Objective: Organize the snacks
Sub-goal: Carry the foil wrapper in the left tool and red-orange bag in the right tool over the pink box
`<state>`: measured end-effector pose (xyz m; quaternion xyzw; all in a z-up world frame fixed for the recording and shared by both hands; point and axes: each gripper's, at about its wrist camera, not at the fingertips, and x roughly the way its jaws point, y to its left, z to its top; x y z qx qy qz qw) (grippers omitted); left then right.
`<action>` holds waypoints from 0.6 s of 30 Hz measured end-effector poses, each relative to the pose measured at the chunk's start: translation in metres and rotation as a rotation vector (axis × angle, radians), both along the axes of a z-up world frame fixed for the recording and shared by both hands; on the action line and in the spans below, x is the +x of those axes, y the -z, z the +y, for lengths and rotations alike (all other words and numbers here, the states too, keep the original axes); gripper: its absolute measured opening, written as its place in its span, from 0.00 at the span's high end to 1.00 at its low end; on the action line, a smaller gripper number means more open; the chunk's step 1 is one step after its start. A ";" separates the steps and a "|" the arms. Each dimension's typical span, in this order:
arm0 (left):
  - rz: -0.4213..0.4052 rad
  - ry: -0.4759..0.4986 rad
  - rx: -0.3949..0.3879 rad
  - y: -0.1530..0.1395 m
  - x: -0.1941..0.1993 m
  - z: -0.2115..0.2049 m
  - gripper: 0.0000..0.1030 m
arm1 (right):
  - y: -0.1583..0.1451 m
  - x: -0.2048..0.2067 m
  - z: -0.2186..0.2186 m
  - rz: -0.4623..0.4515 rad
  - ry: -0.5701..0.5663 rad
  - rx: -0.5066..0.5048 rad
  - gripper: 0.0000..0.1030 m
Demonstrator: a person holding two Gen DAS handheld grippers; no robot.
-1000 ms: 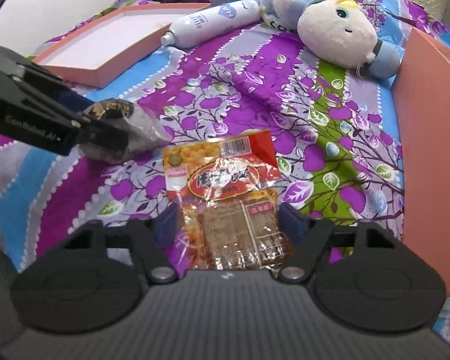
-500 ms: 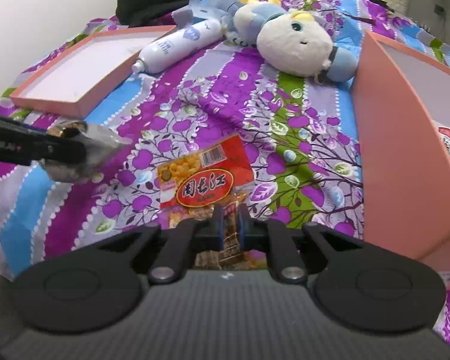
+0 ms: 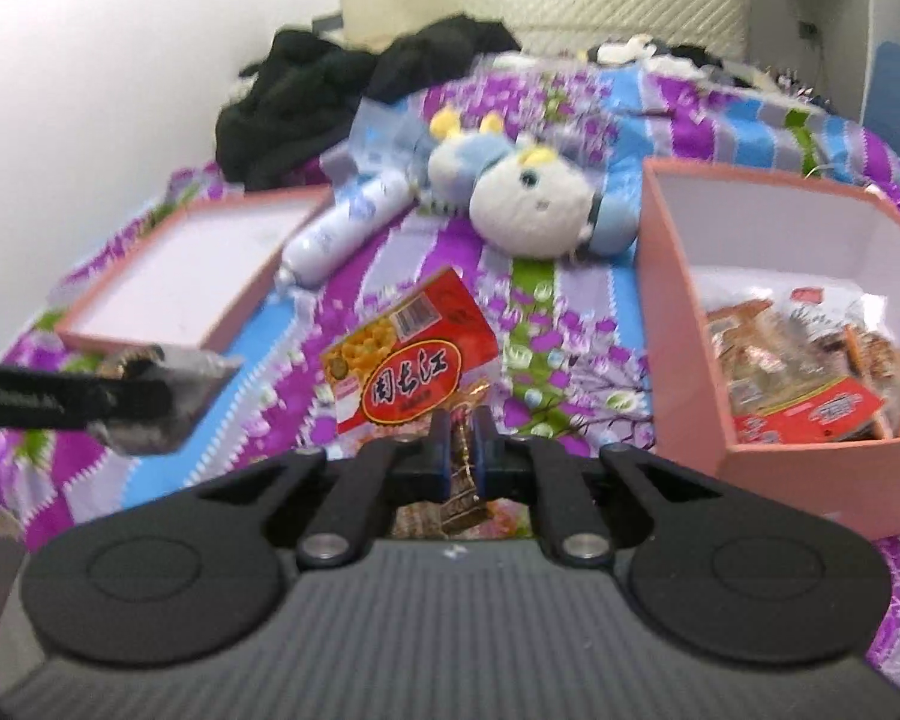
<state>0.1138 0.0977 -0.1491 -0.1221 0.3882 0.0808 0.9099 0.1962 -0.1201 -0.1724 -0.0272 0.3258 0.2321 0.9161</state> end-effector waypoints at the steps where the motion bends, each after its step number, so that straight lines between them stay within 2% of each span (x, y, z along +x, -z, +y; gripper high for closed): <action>1: -0.004 0.005 0.006 -0.004 -0.004 -0.005 0.60 | -0.006 -0.005 -0.002 -0.018 0.009 -0.006 0.91; 6: -0.040 0.025 0.039 -0.024 -0.025 -0.029 0.60 | -0.032 -0.025 -0.021 -0.041 0.052 0.030 0.91; 12: -0.082 0.053 0.020 -0.047 -0.042 -0.048 0.60 | -0.052 -0.050 -0.044 -0.073 0.103 0.045 0.91; 18: -0.108 0.143 -0.007 -0.068 -0.044 -0.081 0.60 | -0.067 -0.069 -0.072 -0.093 0.152 0.036 0.91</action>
